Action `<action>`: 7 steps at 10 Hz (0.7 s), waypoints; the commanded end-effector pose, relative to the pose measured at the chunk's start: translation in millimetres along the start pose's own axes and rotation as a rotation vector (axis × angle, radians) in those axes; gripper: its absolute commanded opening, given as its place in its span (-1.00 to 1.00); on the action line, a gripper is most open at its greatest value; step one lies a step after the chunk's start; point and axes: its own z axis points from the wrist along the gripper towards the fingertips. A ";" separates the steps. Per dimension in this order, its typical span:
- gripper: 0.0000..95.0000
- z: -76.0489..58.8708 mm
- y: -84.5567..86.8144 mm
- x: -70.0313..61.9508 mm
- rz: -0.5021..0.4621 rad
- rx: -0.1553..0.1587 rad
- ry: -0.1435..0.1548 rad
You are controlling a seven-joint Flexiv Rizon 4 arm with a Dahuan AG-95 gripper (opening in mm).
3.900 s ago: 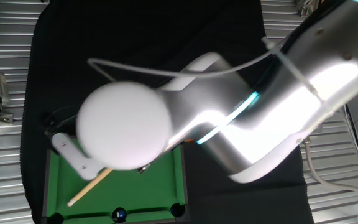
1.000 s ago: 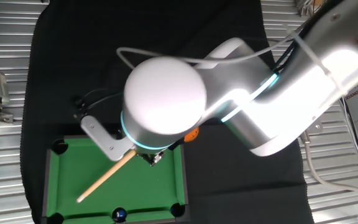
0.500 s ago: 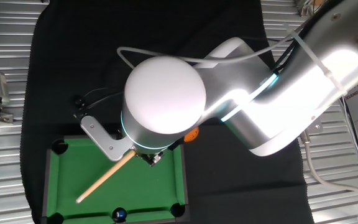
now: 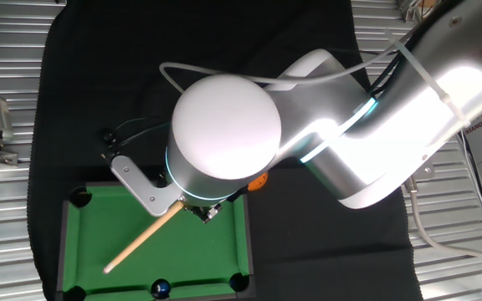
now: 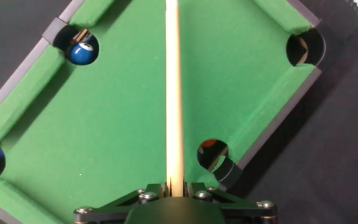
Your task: Hit the pool ball
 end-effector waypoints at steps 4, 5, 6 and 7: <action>-0.60 0.1 -0.1 0.0 -0.019 0.005 -0.010; -0.60 0.3 -0.2 0.0 -0.027 0.007 -0.012; -0.60 0.4 -0.2 0.0 -0.030 0.009 -0.012; -0.20 0.4 -0.2 0.0 -0.030 0.008 -0.014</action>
